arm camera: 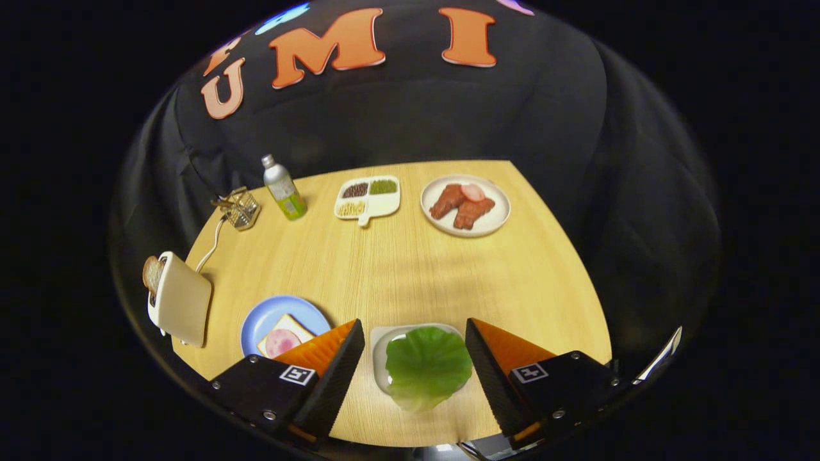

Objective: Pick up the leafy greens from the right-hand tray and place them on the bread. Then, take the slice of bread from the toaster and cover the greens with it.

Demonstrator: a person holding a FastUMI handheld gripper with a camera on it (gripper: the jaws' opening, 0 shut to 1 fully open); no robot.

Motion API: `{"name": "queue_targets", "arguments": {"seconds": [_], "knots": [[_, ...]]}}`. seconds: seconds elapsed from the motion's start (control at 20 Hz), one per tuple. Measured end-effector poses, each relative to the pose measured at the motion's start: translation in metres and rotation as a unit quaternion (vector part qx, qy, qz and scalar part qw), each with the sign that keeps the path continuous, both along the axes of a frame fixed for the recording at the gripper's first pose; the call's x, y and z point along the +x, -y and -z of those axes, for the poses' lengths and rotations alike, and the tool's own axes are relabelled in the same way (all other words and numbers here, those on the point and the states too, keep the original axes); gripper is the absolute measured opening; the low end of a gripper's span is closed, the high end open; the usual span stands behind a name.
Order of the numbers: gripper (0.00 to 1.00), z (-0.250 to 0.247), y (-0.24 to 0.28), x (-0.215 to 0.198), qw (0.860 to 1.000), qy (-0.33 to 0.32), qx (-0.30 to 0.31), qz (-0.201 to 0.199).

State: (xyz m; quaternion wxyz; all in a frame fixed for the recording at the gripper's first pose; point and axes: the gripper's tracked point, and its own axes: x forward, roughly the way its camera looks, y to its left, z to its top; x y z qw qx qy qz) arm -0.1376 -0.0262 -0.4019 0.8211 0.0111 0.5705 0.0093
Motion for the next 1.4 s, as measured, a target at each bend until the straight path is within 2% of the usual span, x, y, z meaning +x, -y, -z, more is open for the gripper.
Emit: {"name": "queue_targets", "arguments": {"seconds": [0.2, 0.4, 0.55, 1.0, 1.2, 1.3, 1.35, 1.4], "knots": [[0.95, 0.032, 0.009, -0.03, 0.998, -0.068, -0.016, -0.011], [0.95, 0.064, 0.006, -0.047, 0.993, -0.114, -0.008, -0.007], [0.88, 0.085, 0.006, -0.058, 0.989, -0.149, -0.011, -0.01], [0.85, 0.12, 0.009, -0.063, 0.98, -0.187, -0.051, -0.032], [0.84, 0.122, 0.007, -0.063, 0.98, -0.192, -0.046, -0.029], [0.8, 0.123, 0.005, -0.065, 0.98, -0.198, -0.032, -0.014], [0.73, 0.123, 0.005, -0.064, 0.98, -0.196, -0.031, -0.007], [0.7, 0.122, 0.004, -0.064, 0.98, -0.198, -0.031, -0.005]]}}
